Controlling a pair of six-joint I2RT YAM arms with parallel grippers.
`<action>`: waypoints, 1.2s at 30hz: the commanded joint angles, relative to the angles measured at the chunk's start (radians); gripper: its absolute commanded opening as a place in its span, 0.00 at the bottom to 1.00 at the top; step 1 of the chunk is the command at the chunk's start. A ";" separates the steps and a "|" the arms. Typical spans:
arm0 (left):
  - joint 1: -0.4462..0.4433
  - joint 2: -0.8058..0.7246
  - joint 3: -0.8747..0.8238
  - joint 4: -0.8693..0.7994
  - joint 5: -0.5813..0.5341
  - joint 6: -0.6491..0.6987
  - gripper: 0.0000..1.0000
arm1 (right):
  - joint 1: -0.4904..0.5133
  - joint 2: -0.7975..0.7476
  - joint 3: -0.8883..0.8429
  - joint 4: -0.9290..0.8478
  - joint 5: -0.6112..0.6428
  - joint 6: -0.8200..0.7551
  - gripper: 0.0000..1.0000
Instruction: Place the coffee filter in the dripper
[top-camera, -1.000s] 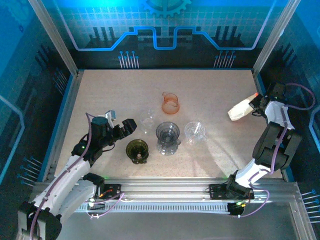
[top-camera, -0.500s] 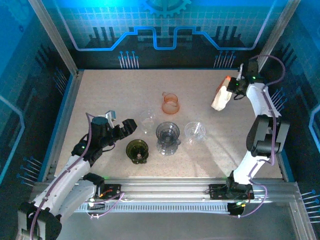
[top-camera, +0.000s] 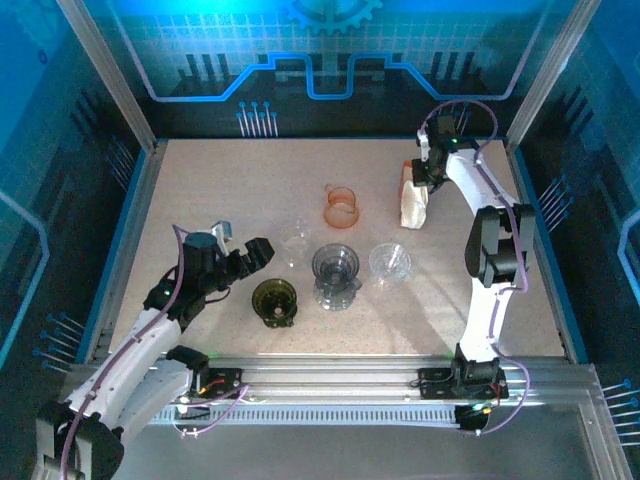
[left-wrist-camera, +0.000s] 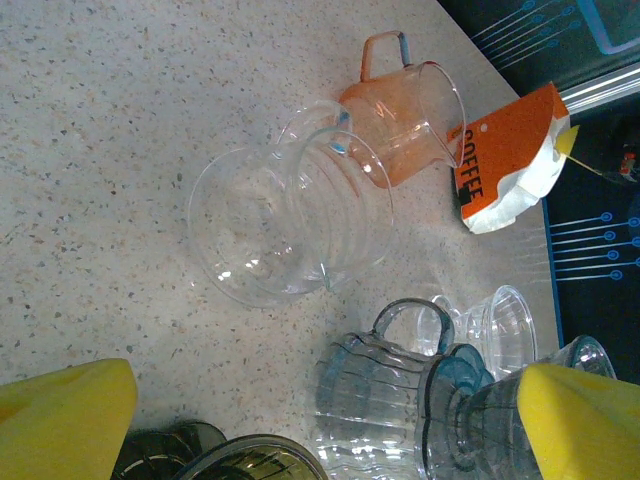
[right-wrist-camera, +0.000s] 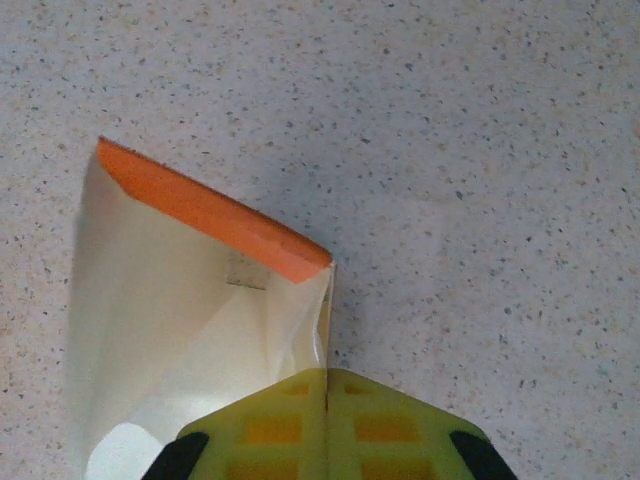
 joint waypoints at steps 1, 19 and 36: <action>0.004 0.009 0.035 -0.016 0.023 -0.006 0.99 | 0.008 0.024 0.042 -0.034 0.016 -0.026 0.02; 0.004 0.026 0.039 -0.006 0.034 -0.030 0.99 | 0.029 -0.195 -0.113 0.103 0.038 0.057 0.42; 0.006 0.026 0.028 -0.019 0.024 -0.036 0.99 | 0.123 -0.254 -0.323 0.155 0.022 0.048 0.32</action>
